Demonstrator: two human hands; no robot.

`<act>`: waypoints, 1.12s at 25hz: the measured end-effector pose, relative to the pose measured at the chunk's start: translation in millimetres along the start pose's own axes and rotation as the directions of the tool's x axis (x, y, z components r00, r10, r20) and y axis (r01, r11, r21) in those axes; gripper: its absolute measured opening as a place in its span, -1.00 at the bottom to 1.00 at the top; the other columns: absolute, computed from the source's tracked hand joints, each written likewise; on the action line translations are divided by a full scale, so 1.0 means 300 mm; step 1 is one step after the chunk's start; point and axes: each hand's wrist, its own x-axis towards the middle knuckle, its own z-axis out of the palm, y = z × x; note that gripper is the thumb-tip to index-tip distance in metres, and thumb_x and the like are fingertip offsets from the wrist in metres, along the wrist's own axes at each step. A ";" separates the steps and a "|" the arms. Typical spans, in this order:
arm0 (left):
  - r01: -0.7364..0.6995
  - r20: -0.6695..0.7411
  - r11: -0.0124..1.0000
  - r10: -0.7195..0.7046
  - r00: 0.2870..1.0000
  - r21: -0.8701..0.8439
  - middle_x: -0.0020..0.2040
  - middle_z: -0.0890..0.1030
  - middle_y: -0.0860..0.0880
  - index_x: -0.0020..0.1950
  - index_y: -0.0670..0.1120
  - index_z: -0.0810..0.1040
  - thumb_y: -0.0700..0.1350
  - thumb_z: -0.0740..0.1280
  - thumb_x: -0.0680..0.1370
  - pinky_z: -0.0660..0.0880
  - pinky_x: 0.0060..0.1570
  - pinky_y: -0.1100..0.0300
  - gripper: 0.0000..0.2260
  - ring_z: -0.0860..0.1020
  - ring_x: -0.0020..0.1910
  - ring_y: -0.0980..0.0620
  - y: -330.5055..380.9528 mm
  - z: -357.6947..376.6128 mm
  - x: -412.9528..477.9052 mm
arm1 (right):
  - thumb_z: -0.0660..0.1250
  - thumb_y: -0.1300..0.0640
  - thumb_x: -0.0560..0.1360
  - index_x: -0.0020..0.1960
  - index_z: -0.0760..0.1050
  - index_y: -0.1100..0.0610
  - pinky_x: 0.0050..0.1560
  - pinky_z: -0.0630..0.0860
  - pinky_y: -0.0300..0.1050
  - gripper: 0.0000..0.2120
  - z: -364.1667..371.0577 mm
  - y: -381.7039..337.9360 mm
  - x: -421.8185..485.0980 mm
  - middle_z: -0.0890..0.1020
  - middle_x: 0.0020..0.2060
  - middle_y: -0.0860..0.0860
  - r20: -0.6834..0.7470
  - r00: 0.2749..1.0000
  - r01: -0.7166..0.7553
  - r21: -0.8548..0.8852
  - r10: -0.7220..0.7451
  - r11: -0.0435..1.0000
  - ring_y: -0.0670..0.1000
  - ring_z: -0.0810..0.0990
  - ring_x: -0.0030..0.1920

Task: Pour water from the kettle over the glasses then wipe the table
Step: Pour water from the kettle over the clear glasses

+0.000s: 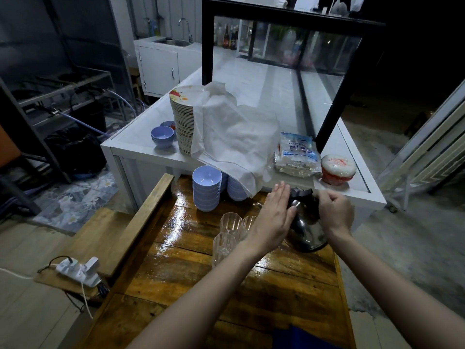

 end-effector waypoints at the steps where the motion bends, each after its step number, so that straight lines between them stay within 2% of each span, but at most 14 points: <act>1: 0.017 -0.010 1.000 -0.017 1.000 -0.012 0.61 -0.07 -0.08 0.59 -0.15 -0.06 0.04 0.00 0.69 -0.18 0.54 0.17 -0.46 -0.16 0.57 0.09 -0.013 -0.009 -0.009 | 0.17 -0.06 0.39 -0.47 0.44 0.11 -0.35 0.29 -0.07 -0.64 0.011 -0.024 0.011 0.48 -0.52 0.01 0.022 0.998 0.053 -0.020 -0.052 0.998 0.03 0.41 -0.42; 4: 0.069 -0.032 0.996 -0.071 0.997 -0.051 0.60 -0.20 -0.03 0.59 -0.11 -0.19 0.00 0.03 0.69 -0.23 0.52 0.21 -0.44 -0.27 0.54 0.16 -0.049 -0.022 -0.040 | 0.18 -0.07 0.40 -0.46 0.49 0.11 -0.37 0.31 -0.12 -0.64 0.051 -0.089 0.044 0.52 -0.54 0.02 0.094 0.965 0.251 -0.089 -0.243 0.964 0.06 0.48 -0.43; 7: 0.117 -0.056 0.989 -0.123 0.991 -0.094 0.58 -0.29 -0.01 0.57 -0.08 -0.28 0.03 0.00 0.69 -0.23 0.53 0.19 -0.41 -0.30 0.54 0.17 -0.073 -0.025 -0.062 | 0.20 -0.03 0.41 -0.46 0.53 0.15 -0.26 0.28 -0.15 -0.63 0.088 -0.143 0.065 0.54 -0.55 0.07 0.166 0.893 0.442 -0.161 -0.418 0.882 0.11 0.49 -0.46; 9: 0.145 -0.058 0.982 -0.153 0.986 -0.122 0.57 -0.32 0.01 0.56 -0.07 -0.30 0.06 -0.01 0.69 -0.23 0.53 0.18 -0.41 -0.31 0.53 0.17 -0.080 -0.027 -0.073 | 0.21 -0.01 0.40 -0.41 0.60 0.16 -0.19 0.32 -0.12 -0.64 0.102 -0.175 0.069 0.57 -0.52 0.08 0.187 0.853 0.519 -0.203 -0.487 0.831 0.10 0.49 -0.43; 11: 0.170 -0.076 0.975 -0.183 0.980 -0.146 0.57 -0.33 0.03 0.56 -0.06 -0.29 0.08 -0.01 0.69 -0.23 0.53 0.17 -0.41 -0.32 0.53 0.17 -0.083 -0.026 -0.081 | 0.21 -0.03 0.40 -0.31 0.67 0.15 -0.13 0.39 -0.06 -0.65 0.115 -0.197 0.071 0.62 -0.45 0.09 0.211 0.825 0.562 -0.220 -0.524 0.797 0.11 0.52 -0.36; 14: 0.182 -0.134 0.969 -0.205 0.970 -0.166 0.56 -0.34 0.04 0.56 -0.06 -0.29 0.07 0.01 0.68 -0.22 0.54 0.16 -0.40 -0.32 0.53 0.16 -0.089 -0.018 -0.090 | 0.18 -0.06 0.42 -0.32 0.66 0.18 -0.05 0.38 -0.02 -0.59 0.137 -0.208 0.076 0.60 -0.46 0.11 0.263 0.790 0.607 -0.215 -0.554 0.765 0.10 0.49 -0.33; 18: 0.186 -0.174 0.965 -0.218 0.960 -0.184 0.54 -0.36 0.06 0.51 -0.01 -0.34 0.04 0.02 0.69 -0.20 0.54 0.16 -0.41 -0.32 0.54 0.16 -0.103 -0.018 -0.102 | 0.09 -0.17 0.40 -0.34 0.64 0.17 -0.13 0.26 -0.06 -0.49 0.156 -0.225 0.074 0.55 -0.47 0.05 0.292 0.730 0.680 -0.212 -0.618 0.702 0.06 0.44 -0.35; 21: 0.189 -0.185 0.961 -0.227 0.956 -0.199 0.56 -0.35 0.05 0.55 -0.02 -0.32 0.06 0.02 0.68 -0.20 0.54 0.14 -0.40 -0.32 0.53 0.17 -0.113 -0.028 -0.099 | 0.09 -0.15 0.38 -0.37 0.60 0.15 -0.17 0.21 -0.09 -0.53 0.167 -0.249 0.079 0.52 -0.48 0.04 0.297 0.711 0.701 -0.230 -0.637 0.675 0.06 0.42 -0.34; 25: 0.189 -0.192 0.950 -0.240 0.952 -0.250 0.56 -0.36 0.06 0.54 -0.02 -0.32 0.05 0.03 0.68 -0.19 0.54 0.13 -0.40 -0.32 0.53 0.18 -0.102 -0.036 -0.099 | 0.13 -0.10 0.39 -0.46 0.39 0.07 -0.16 0.17 -0.10 -0.66 0.173 -0.280 0.087 0.44 -0.53 0.01 0.337 0.669 0.742 -0.264 -0.662 0.616 0.04 0.38 -0.39; 28: 0.197 -0.199 0.938 -0.259 0.945 -0.284 0.55 -0.37 0.06 0.54 -0.03 -0.32 0.04 0.03 0.68 -0.20 0.54 0.14 -0.39 -0.33 0.53 0.18 -0.092 -0.036 -0.103 | 0.23 -0.03 0.40 -0.47 0.40 0.09 -0.17 0.09 -0.11 -0.69 0.182 -0.293 0.096 0.43 -0.54 0.04 0.365 0.634 0.773 -0.299 -0.681 0.559 0.07 0.39 -0.39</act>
